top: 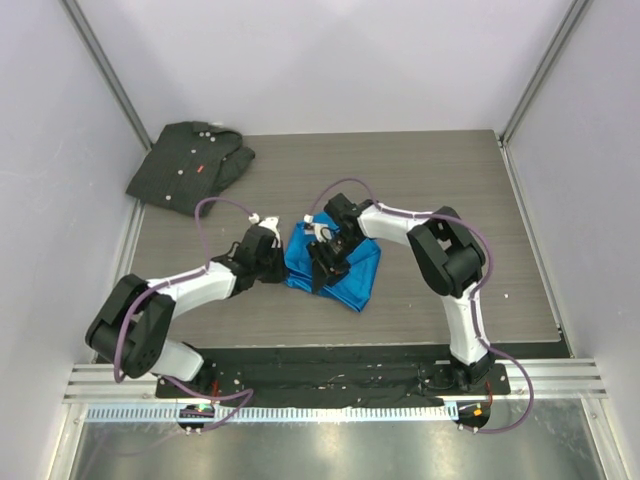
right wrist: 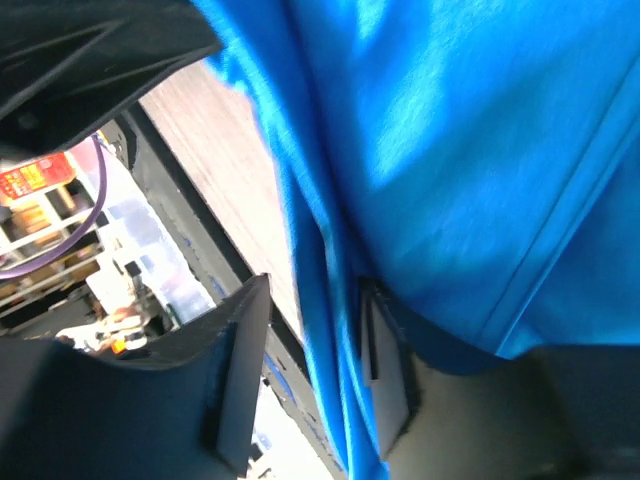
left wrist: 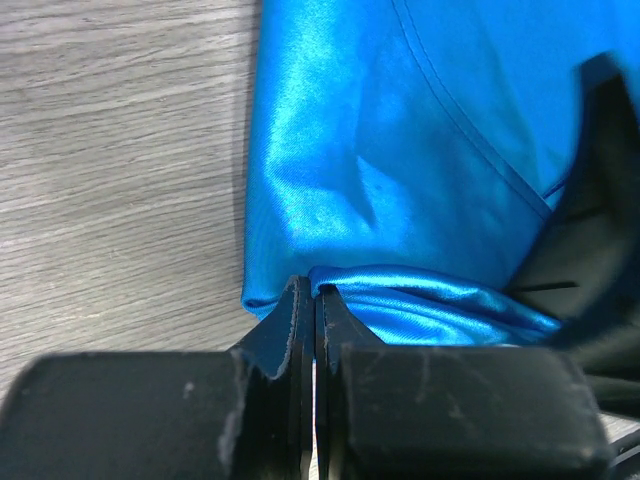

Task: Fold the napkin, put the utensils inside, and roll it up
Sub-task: Roll the napkin with the utensil

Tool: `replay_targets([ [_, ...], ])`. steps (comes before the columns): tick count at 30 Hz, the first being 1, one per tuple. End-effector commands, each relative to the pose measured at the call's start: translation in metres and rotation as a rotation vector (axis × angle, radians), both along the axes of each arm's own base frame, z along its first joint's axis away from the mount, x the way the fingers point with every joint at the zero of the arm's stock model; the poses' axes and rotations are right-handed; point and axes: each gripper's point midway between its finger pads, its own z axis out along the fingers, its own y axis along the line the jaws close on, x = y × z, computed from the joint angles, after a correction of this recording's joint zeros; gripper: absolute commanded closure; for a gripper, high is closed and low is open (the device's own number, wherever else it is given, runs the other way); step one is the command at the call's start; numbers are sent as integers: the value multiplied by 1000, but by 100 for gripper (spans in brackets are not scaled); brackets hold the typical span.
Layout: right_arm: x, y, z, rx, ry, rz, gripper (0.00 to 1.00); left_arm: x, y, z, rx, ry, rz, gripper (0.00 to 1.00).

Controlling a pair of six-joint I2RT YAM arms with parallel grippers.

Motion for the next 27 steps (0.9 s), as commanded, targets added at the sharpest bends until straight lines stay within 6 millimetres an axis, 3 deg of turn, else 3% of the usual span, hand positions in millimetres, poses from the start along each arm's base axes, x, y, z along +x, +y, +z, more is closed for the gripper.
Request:
replay_targets([
  [1, 10, -5, 42, 30, -144, -26, 50, -14, 17, -17, 77, 100, 18, 100],
  [4, 11, -12, 49, 26, -214, -41, 46, -14, 17, -17, 78, 112, 20, 100],
  [6, 12, -16, 65, 40, -290, -46, 42, -17, 13, -17, 62, 134, 5, 100],
  [7, 15, -23, 62, 20, -336, -54, 41, -17, 12, -17, 58, 140, 4, 100],
  [8, 14, -26, 73, 27, -381, -63, 41, -19, 12, -19, 62, 156, 2, 100],
  [10, 15, -39, 68, -17, -437, -81, 41, -17, 10, -17, 56, 163, -1, 100],
  [12, 12, -45, 76, -23, -489, -98, 42, -19, 10, -20, 62, 184, -1, 100],
  [17, -11, -57, 61, -67, -521, -122, 44, -18, 9, -22, 59, 211, -4, 100],
  [22, -36, -55, 45, -111, -554, -83, 44, -19, 8, -23, 57, 229, -6, 100],
  [27, -30, -59, 35, -186, -621, -88, 44, -19, 9, -22, 57, 231, -9, 100],
])
